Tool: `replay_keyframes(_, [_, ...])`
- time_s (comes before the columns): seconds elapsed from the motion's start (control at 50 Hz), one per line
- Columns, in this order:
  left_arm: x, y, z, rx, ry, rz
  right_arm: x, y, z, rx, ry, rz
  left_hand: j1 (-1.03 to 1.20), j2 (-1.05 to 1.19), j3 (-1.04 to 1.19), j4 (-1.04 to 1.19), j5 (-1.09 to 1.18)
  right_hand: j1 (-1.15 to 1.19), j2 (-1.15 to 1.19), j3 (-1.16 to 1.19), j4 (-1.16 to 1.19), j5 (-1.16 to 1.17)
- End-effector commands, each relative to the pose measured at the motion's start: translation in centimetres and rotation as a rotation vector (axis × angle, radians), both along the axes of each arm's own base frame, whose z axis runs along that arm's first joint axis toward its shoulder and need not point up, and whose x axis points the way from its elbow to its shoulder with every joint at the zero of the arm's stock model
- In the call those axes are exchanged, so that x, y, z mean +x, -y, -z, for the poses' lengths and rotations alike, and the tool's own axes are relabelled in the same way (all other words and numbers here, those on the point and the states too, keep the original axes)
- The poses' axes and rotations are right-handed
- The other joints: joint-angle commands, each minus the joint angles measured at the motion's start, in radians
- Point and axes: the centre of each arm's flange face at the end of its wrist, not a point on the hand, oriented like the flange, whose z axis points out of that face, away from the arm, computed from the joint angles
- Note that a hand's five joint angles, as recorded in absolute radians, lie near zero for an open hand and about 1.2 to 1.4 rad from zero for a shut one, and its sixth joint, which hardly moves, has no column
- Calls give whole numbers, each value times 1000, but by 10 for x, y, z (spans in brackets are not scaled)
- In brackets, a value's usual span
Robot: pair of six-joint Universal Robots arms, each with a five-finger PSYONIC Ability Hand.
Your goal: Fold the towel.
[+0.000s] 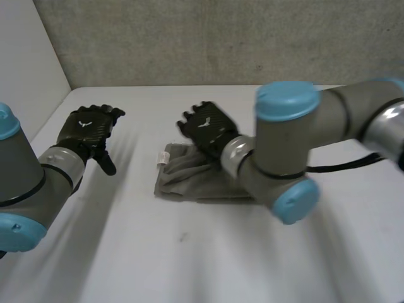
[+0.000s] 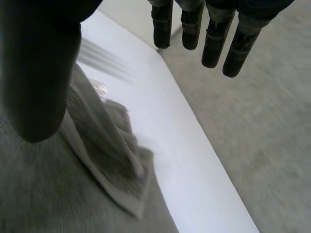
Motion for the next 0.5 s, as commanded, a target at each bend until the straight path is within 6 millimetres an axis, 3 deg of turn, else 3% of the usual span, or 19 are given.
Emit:
replay_keyframes(0.02, [-28,-16,-9,-27,-24,90,-57,19,0,59,3,139,1,10,6,8,-31,-57,-77,-71,-87,-62])
replay_keyframes(0.08, [-38,-21,-9,-26,-29,122,-72,22,7,77,-10,175,1,10,6,8,-31,-57,-77,-71,-87,-62])
replay_keyframes(0.1, [-47,-25,-6,-19,-29,150,-72,22,7,77,-10,175,1,10,6,8,-31,-57,-77,-71,-87,-62])
replay_keyframes(0.14, [-68,-34,-1,-14,-32,225,-91,25,18,103,-24,218,1,10,6,8,-31,-57,-77,-71,-87,-62])
replay_keyframes(0.22, [-80,-36,1,-13,-39,275,-104,25,29,125,-37,244,1,10,6,8,-31,-57,-77,-71,-87,-62])
replay_keyframes(0.34, [-103,-28,17,20,-63,333,-119,18,51,162,-55,266,8,16,13,14,-24,-57,-77,-71,-87,-62])
replay_keyframes(0.5, [-116,-9,36,65,-107,325,-125,13,68,183,-48,249,28,37,33,35,-3,-32,-52,-46,-62,-37])
